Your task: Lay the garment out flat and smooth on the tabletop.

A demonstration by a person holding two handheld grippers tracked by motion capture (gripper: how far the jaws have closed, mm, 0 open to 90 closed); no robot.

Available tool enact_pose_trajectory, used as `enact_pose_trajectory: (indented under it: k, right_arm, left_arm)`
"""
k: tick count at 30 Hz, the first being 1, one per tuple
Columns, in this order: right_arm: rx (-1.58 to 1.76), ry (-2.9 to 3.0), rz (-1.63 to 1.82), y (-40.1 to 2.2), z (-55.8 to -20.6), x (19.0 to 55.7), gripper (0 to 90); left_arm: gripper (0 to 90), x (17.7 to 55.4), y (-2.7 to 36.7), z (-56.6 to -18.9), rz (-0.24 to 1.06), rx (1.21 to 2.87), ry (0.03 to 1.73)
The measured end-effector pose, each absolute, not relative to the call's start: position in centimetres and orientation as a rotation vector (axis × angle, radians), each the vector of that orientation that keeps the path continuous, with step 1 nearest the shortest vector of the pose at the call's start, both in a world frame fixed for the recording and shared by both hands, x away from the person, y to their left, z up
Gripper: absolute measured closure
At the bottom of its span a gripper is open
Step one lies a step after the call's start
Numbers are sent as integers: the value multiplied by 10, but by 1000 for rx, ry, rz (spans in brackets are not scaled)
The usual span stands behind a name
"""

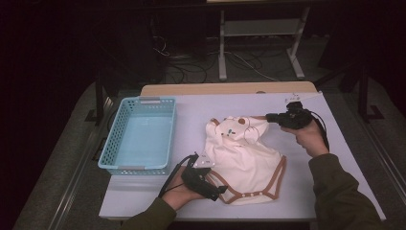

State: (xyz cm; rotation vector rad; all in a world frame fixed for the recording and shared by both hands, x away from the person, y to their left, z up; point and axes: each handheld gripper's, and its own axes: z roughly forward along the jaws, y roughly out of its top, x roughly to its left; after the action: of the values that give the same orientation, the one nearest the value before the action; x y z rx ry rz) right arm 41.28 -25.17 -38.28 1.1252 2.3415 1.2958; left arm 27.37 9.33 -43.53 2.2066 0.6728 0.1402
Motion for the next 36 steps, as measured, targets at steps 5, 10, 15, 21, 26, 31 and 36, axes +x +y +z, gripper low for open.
enact_pose_trajectory:
  k: [5, 10, 15, 21, 26, 31, 36]
  right_arm:
    - [1153, 2314, 1292, -260, -382, 414, 870]
    - [1178, 2291, 1284, -271, -382, 416, 870]
    - [1203, 2265, 1276, -280, -382, 420, 870]
    - [1226, 2236, 1253, -286, -379, 426, 870]
    - [1251, 2243, 1197, -285, -387, 430, 869]
    - [1308, 2241, 1171, -289, -396, 433, 858]
    - [1323, 2226, 1226, -292, -394, 430, 685]
  left_arm:
    - [0, 274, 93, -435, 140, 2206, 673]
    - [0, 274, 93, -435, 140, 2206, 673]
    - [0, 274, 93, -435, 140, 2205, 674]
    - [0, 274, 93, -435, 140, 2205, 674]
    - [0, 274, 94, -435, 139, 2213, 669]
    - [0, 275, 95, -435, 138, 2213, 671]
    - [0, 274, 94, -435, 141, 2214, 670]
